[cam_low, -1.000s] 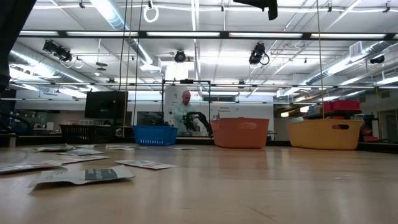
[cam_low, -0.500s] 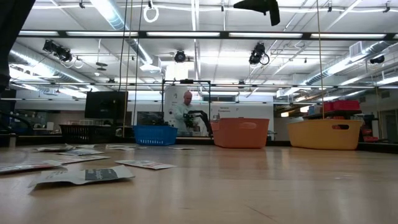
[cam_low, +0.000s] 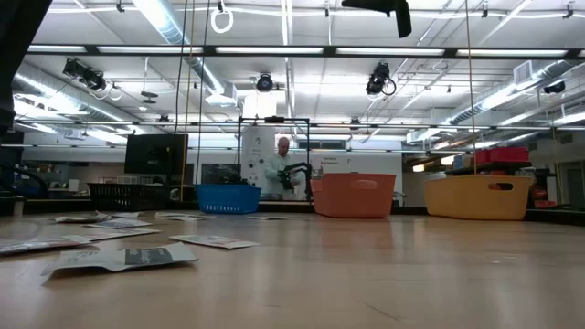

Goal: Pick & Place First Aid Supplies
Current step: Put the bandage into the yellow bin

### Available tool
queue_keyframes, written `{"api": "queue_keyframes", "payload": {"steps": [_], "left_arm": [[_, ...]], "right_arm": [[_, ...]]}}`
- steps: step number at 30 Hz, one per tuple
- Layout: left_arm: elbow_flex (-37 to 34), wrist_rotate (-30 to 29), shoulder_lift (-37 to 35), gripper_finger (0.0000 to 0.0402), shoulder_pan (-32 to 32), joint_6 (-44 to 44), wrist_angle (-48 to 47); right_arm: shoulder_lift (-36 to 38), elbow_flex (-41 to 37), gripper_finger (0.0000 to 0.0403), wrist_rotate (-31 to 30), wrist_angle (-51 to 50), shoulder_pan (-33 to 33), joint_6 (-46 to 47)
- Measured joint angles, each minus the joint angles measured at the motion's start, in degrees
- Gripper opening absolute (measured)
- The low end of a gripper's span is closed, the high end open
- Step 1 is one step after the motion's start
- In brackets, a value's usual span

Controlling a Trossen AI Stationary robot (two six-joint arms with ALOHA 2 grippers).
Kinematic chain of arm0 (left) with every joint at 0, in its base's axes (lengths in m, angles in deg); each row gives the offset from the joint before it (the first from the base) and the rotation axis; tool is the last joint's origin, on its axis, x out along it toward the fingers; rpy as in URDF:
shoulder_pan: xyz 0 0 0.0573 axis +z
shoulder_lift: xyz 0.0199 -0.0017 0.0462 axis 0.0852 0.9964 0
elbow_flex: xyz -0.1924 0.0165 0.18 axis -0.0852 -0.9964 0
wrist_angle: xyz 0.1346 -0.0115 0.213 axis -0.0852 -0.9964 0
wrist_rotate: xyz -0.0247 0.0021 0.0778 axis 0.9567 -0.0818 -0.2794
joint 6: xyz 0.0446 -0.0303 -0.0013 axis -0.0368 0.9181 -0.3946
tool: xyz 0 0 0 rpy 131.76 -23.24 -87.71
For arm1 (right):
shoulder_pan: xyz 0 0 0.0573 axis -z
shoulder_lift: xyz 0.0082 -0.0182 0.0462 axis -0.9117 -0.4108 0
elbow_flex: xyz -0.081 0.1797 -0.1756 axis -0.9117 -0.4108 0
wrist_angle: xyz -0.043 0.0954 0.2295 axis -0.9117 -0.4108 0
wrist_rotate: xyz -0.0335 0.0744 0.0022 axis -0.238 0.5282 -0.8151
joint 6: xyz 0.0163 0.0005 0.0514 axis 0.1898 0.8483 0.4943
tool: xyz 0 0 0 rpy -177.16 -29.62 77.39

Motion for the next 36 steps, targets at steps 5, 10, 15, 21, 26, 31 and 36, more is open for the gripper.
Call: {"api": "queue_keyframes", "payload": {"steps": [5,10,15,21,26,31,36], "left_arm": [[0.0,-0.02,0.0,0.0005,0.0,0.04,0.0],[0.0,-0.02,0.0,0.0004,0.01,0.14,0.02],[0.0,-0.02,0.0,0.001,0.02,0.19,0.02],[0.0,0.0,0.0,0.0008,0.02,0.43,-0.17],[0.0,-0.02,0.0,0.0039,-0.09,0.24,-0.93],[0.0,-1.34,-0.16,0.0125,0.0,0.14,-1.96],[0.02,-1.34,-1.72,0.0228,0.39,1.15,-1.95]], "right_arm": [[0.0,-0.01,0.0092,0.0,0.0,0.0,-0.14],[0.0,-0.02,0.0057,0.0,0.0,0.0,-0.2],[0.0,0.0,0.0019,0.02,0.0,-0.02,-0.22],[0.0,-0.01,0.0006,0.16,-0.02,-0.02,-0.44],[0.0,0.0,0.0003,2.65,0.0,-0.02,-1.12],[0.01,-0.02,0.0002,3.16,0.02,-0.04,-1.74],[0.0,0.0,0.0002,5.37,0.76,-0.04,-3.1]]}}
